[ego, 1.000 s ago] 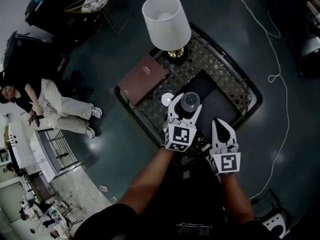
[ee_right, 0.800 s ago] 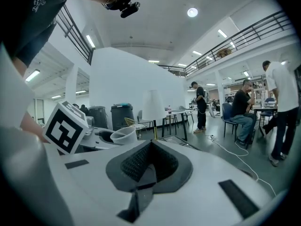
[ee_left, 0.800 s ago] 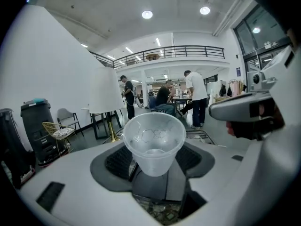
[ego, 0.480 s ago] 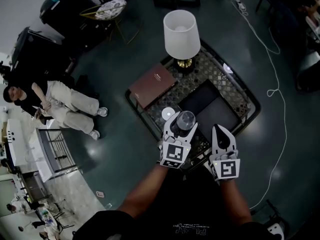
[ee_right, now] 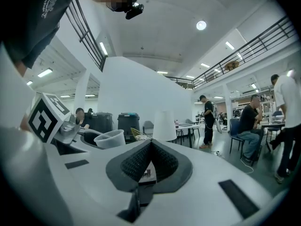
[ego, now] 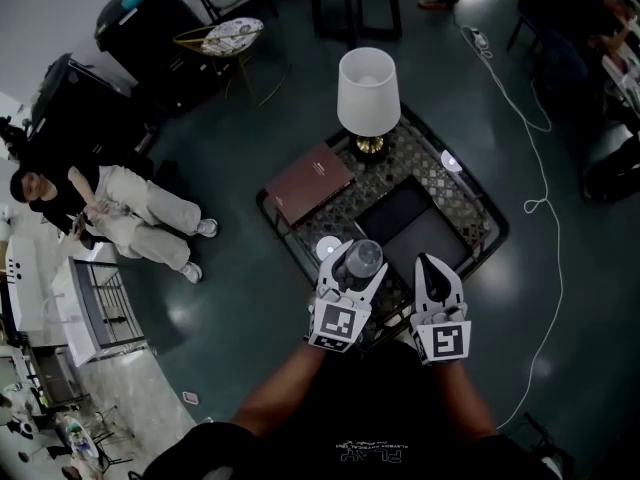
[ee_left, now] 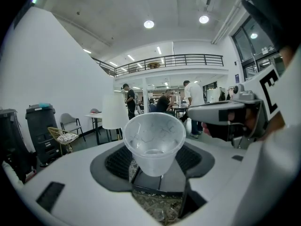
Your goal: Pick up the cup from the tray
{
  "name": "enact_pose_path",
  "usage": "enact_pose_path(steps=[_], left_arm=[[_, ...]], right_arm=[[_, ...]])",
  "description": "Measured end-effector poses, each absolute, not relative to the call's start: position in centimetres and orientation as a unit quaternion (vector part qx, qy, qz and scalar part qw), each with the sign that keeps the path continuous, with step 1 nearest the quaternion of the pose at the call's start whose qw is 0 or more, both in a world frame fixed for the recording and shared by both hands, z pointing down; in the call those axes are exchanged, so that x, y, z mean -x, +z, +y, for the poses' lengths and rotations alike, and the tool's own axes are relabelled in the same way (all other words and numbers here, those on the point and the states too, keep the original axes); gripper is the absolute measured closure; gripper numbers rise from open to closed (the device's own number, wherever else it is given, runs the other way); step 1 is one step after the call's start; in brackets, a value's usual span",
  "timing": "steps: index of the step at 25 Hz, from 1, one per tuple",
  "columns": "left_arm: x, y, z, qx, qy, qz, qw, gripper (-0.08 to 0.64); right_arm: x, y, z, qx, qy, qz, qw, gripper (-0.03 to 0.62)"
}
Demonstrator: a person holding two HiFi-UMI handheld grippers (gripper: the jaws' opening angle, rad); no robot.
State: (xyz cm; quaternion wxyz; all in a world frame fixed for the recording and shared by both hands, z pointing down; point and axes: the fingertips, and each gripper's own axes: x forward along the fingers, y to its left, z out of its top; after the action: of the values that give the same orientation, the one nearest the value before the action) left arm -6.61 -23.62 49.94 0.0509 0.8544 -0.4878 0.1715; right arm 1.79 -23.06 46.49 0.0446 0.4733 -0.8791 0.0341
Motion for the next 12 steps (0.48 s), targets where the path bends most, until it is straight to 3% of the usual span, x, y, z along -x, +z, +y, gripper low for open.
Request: enact_pose_path(steps=[12], left_arm=[[6.7,47.4,-23.2,-0.855,0.165,-0.49,0.029,0.273]], right_arm=[[-1.5,43.4,-23.2,-0.471,0.01,-0.881,0.036,0.589]])
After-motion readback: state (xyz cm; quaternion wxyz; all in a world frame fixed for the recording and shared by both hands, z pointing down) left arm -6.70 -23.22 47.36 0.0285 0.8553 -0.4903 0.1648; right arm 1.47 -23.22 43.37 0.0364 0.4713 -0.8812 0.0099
